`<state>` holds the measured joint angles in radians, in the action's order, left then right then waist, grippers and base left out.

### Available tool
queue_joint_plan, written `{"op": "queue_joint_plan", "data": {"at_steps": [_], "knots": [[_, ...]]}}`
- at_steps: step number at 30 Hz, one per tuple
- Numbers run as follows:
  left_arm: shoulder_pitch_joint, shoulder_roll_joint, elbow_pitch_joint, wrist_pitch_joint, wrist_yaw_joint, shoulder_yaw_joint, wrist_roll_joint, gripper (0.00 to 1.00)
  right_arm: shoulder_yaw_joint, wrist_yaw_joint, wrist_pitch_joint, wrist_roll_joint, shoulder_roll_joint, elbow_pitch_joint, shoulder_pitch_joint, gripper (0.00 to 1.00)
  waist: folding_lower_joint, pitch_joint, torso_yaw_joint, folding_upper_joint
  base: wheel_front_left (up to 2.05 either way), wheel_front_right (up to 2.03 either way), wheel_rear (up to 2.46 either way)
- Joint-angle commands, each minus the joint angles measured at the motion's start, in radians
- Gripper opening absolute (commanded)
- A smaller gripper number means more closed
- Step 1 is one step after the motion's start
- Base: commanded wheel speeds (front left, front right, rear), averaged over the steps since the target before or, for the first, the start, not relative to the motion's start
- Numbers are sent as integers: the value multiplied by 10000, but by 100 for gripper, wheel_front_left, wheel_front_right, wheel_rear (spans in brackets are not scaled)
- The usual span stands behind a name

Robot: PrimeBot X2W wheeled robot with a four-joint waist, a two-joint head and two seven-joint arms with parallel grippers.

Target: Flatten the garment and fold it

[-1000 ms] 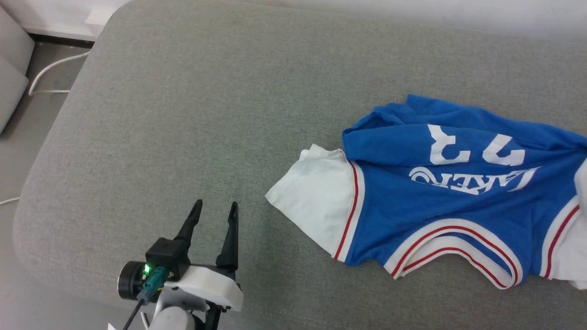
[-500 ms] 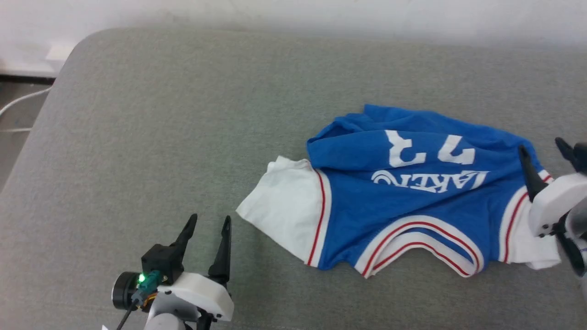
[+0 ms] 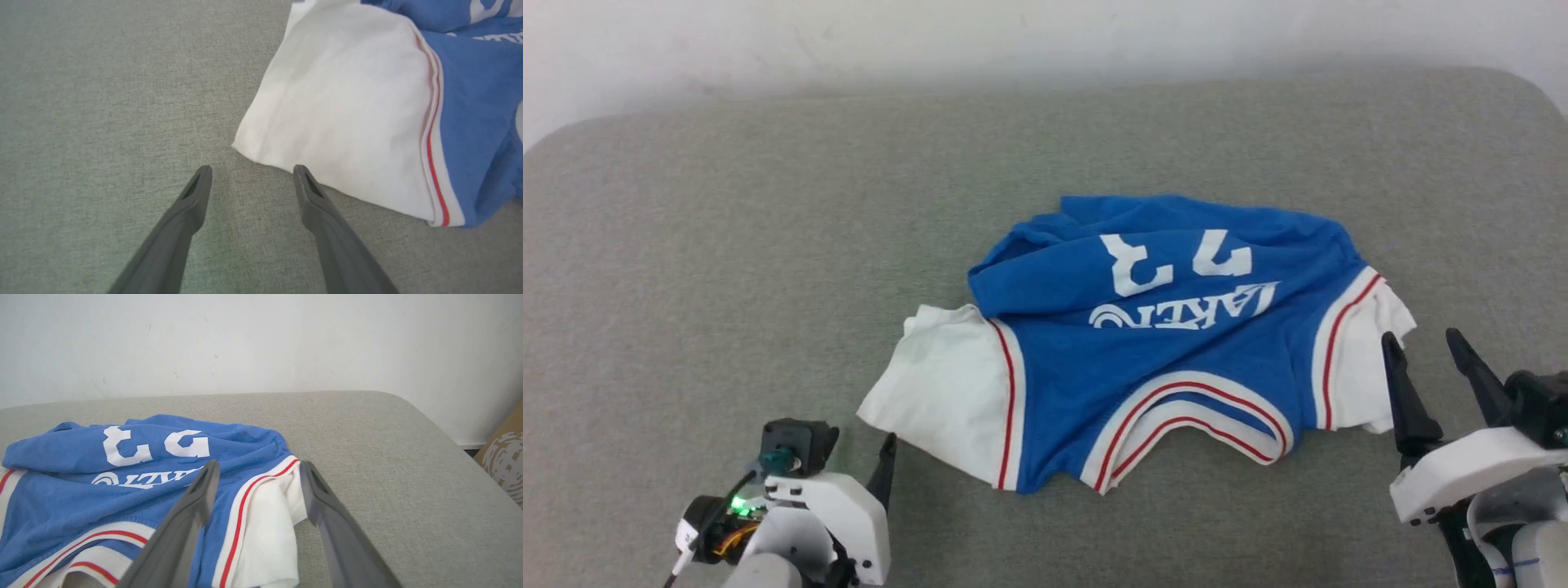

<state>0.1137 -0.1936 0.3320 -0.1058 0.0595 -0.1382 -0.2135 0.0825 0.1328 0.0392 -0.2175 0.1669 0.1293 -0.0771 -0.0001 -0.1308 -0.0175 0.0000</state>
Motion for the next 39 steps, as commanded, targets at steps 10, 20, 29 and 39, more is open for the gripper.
{"op": "queue_joint_plan", "data": {"at_steps": [10, 20, 29, 39], "knots": [[395, -341, -521, -889, -411, 61, 10, 100, 118, -21, -223, 324, -499, -641, 492, 100, 1, -479, -743, 0, 0, 0, 0], [643, -590, 461, -2103, -530, -248, 233, 0, -8, -21, -348, 522, -677, -633, 480, 100, 1, -925, -934, 0, 0, 0, 0], [611, -467, 218, -708, -753, 226, -164, 0, 238, -21, -721, 563, -618, -350, 718, 100, 1, -507, -624, 0, 0, 0, 0], [675, -648, 70, 2304, -1432, 1848, -861, 0, 265, -21, -1972, 460, -466, -295, 1099, 100, 1, -116, -53, 0, 0, 0, 0]]}}
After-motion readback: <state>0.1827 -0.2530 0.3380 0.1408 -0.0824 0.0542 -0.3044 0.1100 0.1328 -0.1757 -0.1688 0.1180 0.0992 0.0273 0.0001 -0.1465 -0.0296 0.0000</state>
